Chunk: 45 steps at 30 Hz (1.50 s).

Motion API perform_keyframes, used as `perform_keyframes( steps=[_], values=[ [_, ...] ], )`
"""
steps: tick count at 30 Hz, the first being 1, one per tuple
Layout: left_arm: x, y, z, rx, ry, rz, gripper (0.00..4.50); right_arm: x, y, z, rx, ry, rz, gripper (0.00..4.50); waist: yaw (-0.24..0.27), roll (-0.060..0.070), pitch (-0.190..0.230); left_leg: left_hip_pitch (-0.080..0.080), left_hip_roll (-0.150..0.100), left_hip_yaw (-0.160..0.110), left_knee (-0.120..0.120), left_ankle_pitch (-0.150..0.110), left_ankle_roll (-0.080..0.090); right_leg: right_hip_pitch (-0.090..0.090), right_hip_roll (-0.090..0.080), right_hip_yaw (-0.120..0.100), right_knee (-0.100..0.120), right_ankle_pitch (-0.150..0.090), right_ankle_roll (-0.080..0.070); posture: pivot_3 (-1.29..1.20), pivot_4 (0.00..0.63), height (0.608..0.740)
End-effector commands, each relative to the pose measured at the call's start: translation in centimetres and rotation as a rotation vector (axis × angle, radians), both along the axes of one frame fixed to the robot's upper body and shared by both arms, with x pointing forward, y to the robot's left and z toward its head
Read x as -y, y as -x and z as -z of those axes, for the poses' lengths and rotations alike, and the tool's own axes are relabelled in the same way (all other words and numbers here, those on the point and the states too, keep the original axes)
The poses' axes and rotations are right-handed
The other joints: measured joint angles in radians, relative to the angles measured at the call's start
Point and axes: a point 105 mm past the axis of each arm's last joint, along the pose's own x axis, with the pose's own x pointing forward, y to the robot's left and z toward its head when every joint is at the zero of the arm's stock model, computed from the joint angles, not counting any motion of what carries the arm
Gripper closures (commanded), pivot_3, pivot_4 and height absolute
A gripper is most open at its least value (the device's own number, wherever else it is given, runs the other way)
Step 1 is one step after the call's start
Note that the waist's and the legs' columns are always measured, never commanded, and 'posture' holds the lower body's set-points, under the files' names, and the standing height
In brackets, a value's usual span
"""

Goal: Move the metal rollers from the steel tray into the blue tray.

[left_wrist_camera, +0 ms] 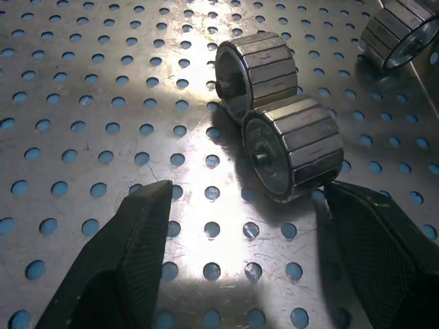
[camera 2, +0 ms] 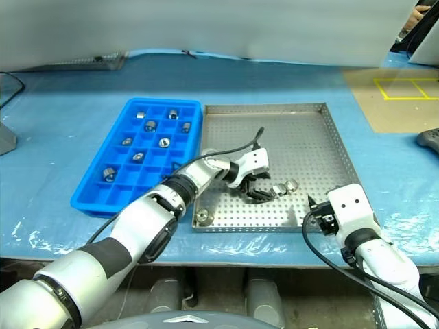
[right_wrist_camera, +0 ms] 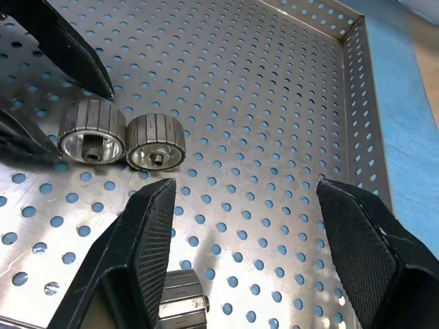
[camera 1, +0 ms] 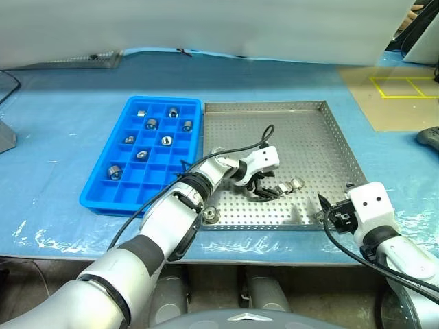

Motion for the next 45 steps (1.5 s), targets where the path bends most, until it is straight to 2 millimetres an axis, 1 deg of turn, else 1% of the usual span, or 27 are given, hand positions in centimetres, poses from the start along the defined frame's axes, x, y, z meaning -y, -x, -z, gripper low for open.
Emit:
perform_keyframes(
  steps=[1,3,7,13,19,23,28,32,34,37,41,45],
  values=[
    [3.1,2.4,-1.5,-0.024,0.075,0.125,0.78,-0.6,0.0,-1.1,0.055,0.020,-0.016,1.12,0.000,0.000,0.000,0.000,0.000,0.000,0.000,0.000,0.000,0.000,0.000,0.000,0.000,0.000,-0.001,-0.46,0.150,0.740],
    [3.0,2.5,-1.6,-0.048,0.080,0.133,0.78,-0.6,-0.1,-1.0,0.051,0.025,-0.018,1.12,-0.001,0.000,0.000,0.000,0.000,0.000,0.000,0.000,0.000,0.000,0.000,0.000,0.000,0.002,-0.003,-0.46,0.150,0.740],
    [2.7,3.3,-1.6,-0.058,0.076,0.215,0.78,-0.5,-0.3,-1.0,0.058,0.022,-0.012,1.12,-0.001,0.000,0.000,0.000,0.000,0.000,0.000,0.000,0.001,0.000,0.000,0.000,-0.001,0.002,-0.004,-0.46,0.150,0.740],
    [3.3,2.3,-0.9,0.007,0.037,0.100,0.78,-0.7,-0.5,-0.8,0.057,0.029,-0.012,1.12,-0.002,0.000,0.000,0.000,0.000,0.000,0.000,0.000,0.001,0.000,0.000,0.000,-0.001,0.003,-0.004,-0.48,0.150,0.740],
    [3.8,2.8,0.1,0.034,0.011,0.103,0.78,-0.4,-0.2,-0.7,0.053,0.050,0.005,1.12,-0.002,0.000,0.000,0.000,0.000,0.000,0.000,-0.001,0.001,0.001,0.000,0.000,-0.002,0.002,-0.004,-0.49,0.150,0.740],
    [4.5,3.6,-0.3,-0.013,0.043,0.130,0.78,0.2,-0.2,-0.6,0.057,0.064,0.035,1.12,-0.003,0.000,0.000,0.000,0.000,0.000,0.001,-0.001,0.001,0.001,0.000,0.000,-0.002,0.002,-0.003,-0.50,0.150,0.740],
    [5.2,4.5,-1.3,-0.081,0.096,0.181,0.78,-0.2,-0.1,-0.1,0.046,0.068,0.029,1.12,-0.004,0.000,0.000,0.000,0.000,0.000,0.001,-0.001,0.002,0.001,0.000,0.000,-0.002,0.001,-0.001,-0.51,0.150,0.740],
    [5.3,4.7,-1.2,-0.083,0.087,0.187,0.78,-0.1,0.0,0.1,0.038,0.077,0.034,1.12,-0.006,0.000,0.000,0.000,0.000,0.000,0.001,-0.001,0.002,0.001,0.000,0.000,-0.002,0.002,-0.004,-0.51,0.150,0.740],
    [5.5,4.4,-0.8,-0.058,0.074,0.148,0.78,-0.1,0.1,0.4,0.033,0.083,0.035,1.12,-0.007,0.000,0.000,0.000,0.000,0.000,0.001,-0.001,0.002,0.001,0.000,0.000,-0.002,0.002,-0.004,-0.51,0.150,0.740],
    [6.1,4.1,-0.9,-0.032,0.085,0.092,0.78,-0.4,0.1,0.6,0.031,0.080,0.032,1.12,-0.011,0.000,0.000,0.000,0.000,0.000,0.001,-0.002,0.002,0.001,0.000,0.000,-0.003,0.002,-0.003,-0.52,0.150,0.740],
    [7.5,5.1,-1.8,-0.047,0.135,0.124,0.78,-0.6,0.1,0.8,0.026,0.082,0.030,1.12,-0.021,0.000,0.000,-0.001,0.000,0.000,0.002,-0.002,0.002,0.002,0.000,0.000,-0.003,0.001,-0.001,-0.52,0.150,0.740],
    [7.9,6.2,-1.6,-0.066,0.131,0.184,0.78,-0.8,0.1,0.9,0.024,0.082,0.027,1.12,-0.027,0.000,0.000,-0.001,0.000,0.000,0.002,-0.002,0.003,0.002,0.000,0.000,-0.003,0.000,0.001,-0.53,0.150,0.740]
  ],
)
